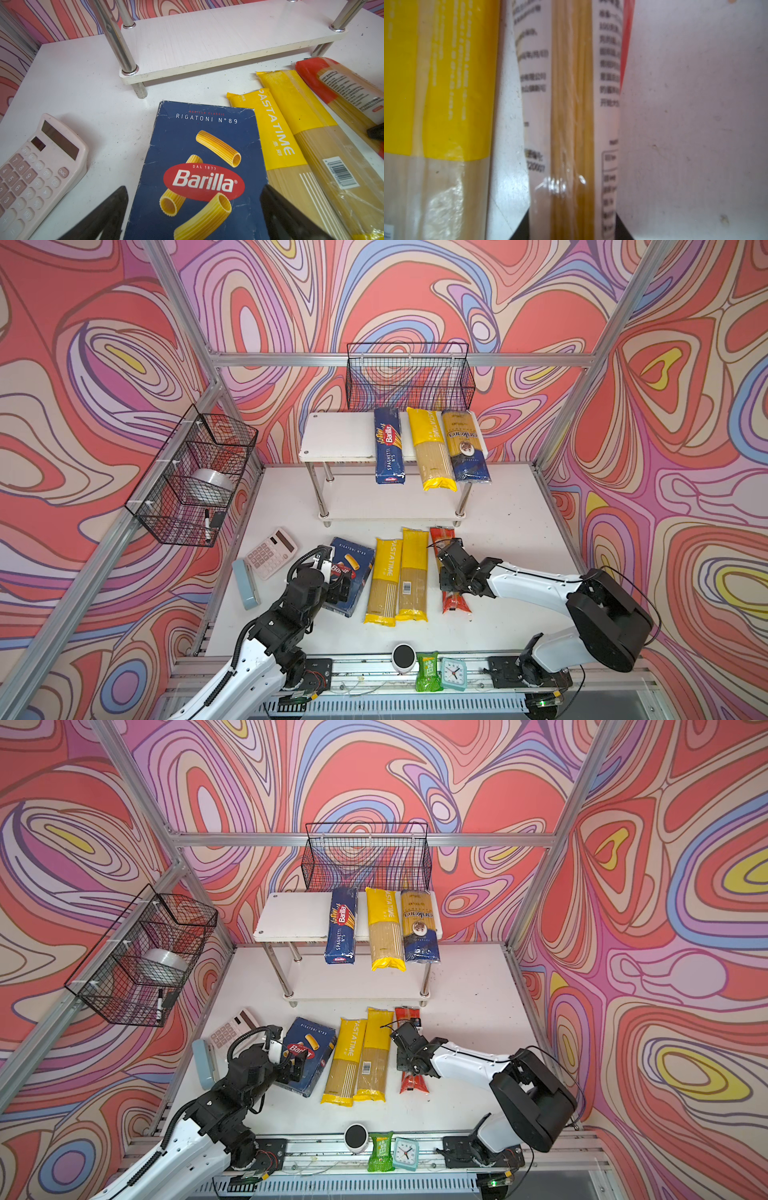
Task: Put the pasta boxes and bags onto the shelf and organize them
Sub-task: 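Close the right gripper around the red-and-yellow spaghetti bag, then lift the red-and-yellow bag upright off the table with the right gripper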
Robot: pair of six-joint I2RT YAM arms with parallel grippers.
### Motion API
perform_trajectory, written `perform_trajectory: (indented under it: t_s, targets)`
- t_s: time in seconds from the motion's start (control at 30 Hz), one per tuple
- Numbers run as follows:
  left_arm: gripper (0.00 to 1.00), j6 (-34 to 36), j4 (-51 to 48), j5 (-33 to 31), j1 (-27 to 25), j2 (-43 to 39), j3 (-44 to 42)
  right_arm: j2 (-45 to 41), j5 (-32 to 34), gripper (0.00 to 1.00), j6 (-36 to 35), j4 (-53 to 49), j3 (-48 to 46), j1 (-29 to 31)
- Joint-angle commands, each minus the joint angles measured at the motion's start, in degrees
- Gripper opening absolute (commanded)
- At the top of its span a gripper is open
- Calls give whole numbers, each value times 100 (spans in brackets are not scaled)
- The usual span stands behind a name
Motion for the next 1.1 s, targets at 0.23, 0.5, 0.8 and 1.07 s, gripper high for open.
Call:
perform_trajectory:
  t_s: [0.23,0.5,0.8,1.07]
  targets:
    - [100,46,117,4,-13,44,173,-654,-276,10,93,-804,21,-17]
    - [100,-667,-786,455,-13,-252,916,-1306,-529,3,-90,-1172,356,-9]
    - [100,-1058,-2296,946,-14,176,2433,-1779,-668,0,-134,-1792,990,303]
    - [100,-534,-3000,324,1,-173,2889,-1716,-225,0,-108,-2386,2096,1118]
